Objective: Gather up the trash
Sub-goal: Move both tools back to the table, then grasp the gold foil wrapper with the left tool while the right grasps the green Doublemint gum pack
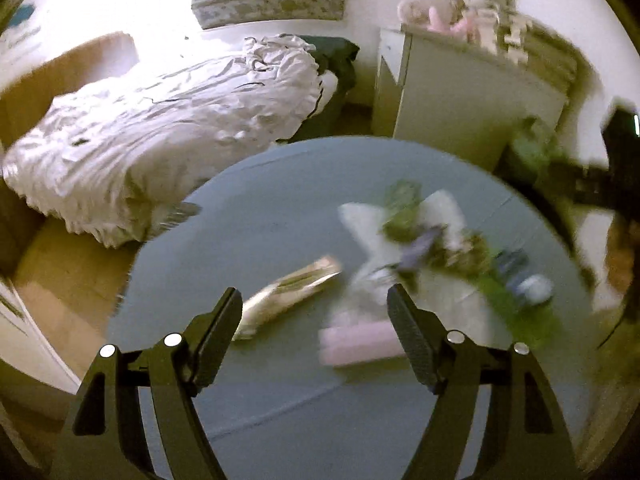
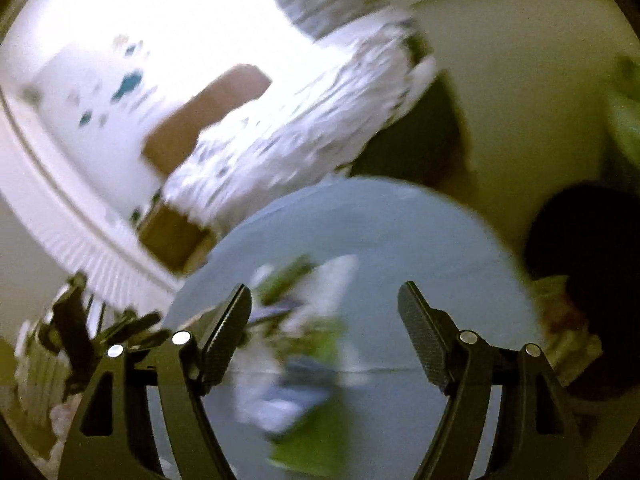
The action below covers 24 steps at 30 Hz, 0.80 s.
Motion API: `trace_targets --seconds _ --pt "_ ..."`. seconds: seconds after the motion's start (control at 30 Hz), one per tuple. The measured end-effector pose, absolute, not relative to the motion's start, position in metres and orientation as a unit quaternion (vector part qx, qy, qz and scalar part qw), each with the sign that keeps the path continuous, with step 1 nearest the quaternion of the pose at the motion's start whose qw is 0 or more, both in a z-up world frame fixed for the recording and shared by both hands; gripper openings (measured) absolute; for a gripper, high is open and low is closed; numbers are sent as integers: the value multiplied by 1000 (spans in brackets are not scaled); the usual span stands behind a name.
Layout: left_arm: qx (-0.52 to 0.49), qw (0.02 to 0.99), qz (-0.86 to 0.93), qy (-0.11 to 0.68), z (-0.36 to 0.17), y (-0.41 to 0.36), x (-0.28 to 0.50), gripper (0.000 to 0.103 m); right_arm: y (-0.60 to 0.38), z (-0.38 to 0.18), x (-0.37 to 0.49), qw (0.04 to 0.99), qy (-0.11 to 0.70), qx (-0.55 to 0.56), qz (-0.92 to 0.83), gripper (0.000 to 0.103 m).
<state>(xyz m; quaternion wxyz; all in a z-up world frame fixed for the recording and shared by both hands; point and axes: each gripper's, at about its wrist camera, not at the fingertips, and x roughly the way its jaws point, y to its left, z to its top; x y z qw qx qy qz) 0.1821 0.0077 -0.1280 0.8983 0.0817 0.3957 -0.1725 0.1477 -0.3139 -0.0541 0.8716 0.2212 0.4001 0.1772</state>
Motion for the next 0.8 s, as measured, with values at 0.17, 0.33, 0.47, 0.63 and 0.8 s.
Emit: trace_targets --seconds 0.17,0.33,0.47,0.63,0.8 --pt "118 889 -187 402 -147 24 201 70 -227 -61 205 841 470 182 195 75" --pt "171 870 -207 413 -168 24 210 63 -183 -96 246 823 531 145 141 75" --pt "189 866 -218 409 -176 18 211 60 -171 -116 258 827 540 109 108 74" --pt "165 860 -235 421 -174 11 224 27 -145 -120 262 839 532 22 109 58" --pt "169 866 -220 415 -174 -1 217 13 -138 -121 250 840 523 5 147 35"
